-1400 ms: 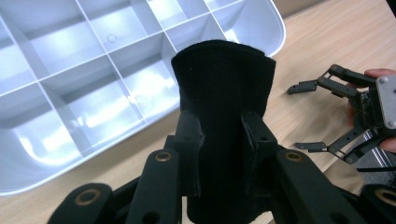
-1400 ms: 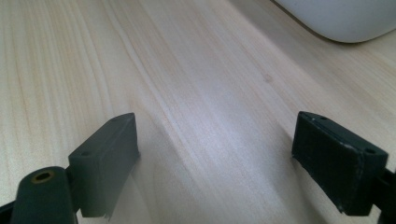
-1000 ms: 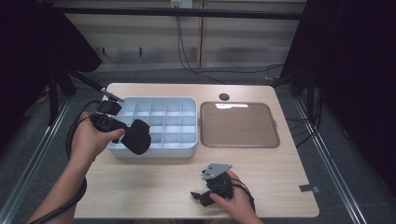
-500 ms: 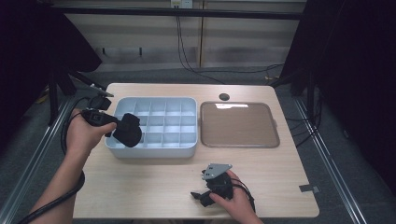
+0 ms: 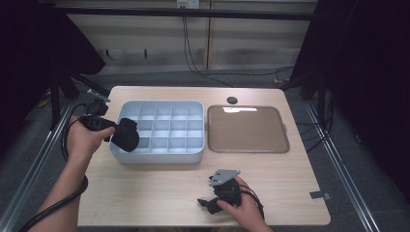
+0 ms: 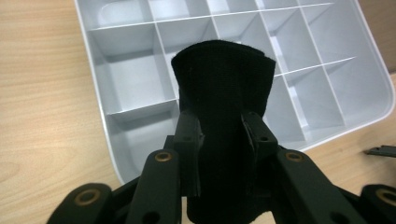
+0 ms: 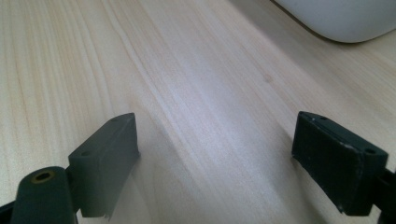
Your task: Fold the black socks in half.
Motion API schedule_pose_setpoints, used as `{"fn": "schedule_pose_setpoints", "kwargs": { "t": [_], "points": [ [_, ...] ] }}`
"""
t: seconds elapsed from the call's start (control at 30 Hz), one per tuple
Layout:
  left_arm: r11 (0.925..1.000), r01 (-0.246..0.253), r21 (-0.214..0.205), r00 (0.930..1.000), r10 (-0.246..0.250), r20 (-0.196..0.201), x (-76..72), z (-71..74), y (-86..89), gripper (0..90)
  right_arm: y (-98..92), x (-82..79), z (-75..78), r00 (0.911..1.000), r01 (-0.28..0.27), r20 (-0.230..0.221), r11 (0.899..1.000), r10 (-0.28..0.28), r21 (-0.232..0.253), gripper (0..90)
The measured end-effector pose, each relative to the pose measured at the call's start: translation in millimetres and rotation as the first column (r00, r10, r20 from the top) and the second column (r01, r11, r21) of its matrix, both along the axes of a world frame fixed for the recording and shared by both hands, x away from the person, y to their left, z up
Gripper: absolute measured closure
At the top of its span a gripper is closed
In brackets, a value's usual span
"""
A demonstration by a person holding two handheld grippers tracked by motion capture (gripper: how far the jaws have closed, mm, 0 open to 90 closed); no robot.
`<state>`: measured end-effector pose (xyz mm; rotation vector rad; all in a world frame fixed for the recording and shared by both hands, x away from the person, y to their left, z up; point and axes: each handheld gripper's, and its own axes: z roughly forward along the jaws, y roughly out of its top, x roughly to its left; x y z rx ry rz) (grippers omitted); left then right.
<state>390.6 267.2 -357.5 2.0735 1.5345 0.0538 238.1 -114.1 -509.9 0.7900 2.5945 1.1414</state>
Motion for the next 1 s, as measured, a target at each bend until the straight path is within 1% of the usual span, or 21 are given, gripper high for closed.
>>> {"fn": "schedule_pose_setpoints", "kwargs": {
  "t": [0.03,0.1,0.17,0.2,0.33,0.43,0.5,0.63,0.77,0.9,1.0],
  "points": [
    [1.0,-0.007,-0.002,1.0,0.007,-0.003,0.1,-1.0,1.1,71.2,0.0,0.0,0.0,1.0,0.0,0.0,1.0,0.0,0.0,13.8],
    [0.9999,-0.011,0.012,0.9999,0.011,-0.001,0.7,-3.6,3.5,71.2,0.1,-0.2,0.0,1.0,0.002,-0.002,1.0,-0.002,0.001,13.8],
    [0.9997,-0.021,0.009,0.9998,0.021,0.001,1.5,-5.7,6.1,71.2,0.0,-0.1,-0.1,1.0,0.001,0.0,1.0,-0.001,0.0,13.8],
    [0.9996,-0.021,0.017,0.9998,0.021,0.004,2.1,-6.8,7.5,71.2,0.0,-0.2,0.0,1.0,0.001,-0.001,1.0,-0.001,0.0,13.8],
    [0.9993,-0.03,0.022,0.9995,0.03,0.002,2.6,-9.5,9.1,71.1,0.0,-0.1,-0.1,1.0,0.001,0.0,1.0,-0.001,0.0,13.8],
    [0.9985,-0.038,0.039,0.9993,0.038,-0.002,3.3,-12.1,10.2,71.1,0.0,-0.1,-0.1,1.0,0.001,0.0,1.0,-0.001,0.0,13.8],
    [0.9972,-0.045,0.06,0.999,0.045,0.001,3.9,-14.2,11.1,71.1,0.1,-0.1,-0.1,1.0,0.002,0.0,1.0,-0.002,0.0,13.8],
    [0.9959,-0.056,0.072,0.9984,0.056,-0.005,4.2,-17.2,12.1,71.1,0.3,-0.3,0.0,1.0,0.005,-0.002,1.0,-0.005,0.0,13.8],
    [0.9937,-0.058,0.096,0.9983,0.058,-0.004,4.1,-20.4,12.3,71.1,0.3,-0.3,-0.1,1.0,0.005,-0.001,1.0,-0.005,0.0,13.8],
    [0.9918,-0.057,0.115,0.9982,0.058,-0.011,4.2,-23.6,11.8,71.0,0.3,-0.4,0.0,1.0,0.005,-0.002,1.0,-0.005,0.0,13.8],
    [0.9893,-0.048,0.137,0.9985,0.051,-0.018,4.7,-25.2,11.6,71.0,0.3,-0.3,-0.1,1.0,0.004,0.0,1.0,-0.004,0.0,13.8]
  ]
}}
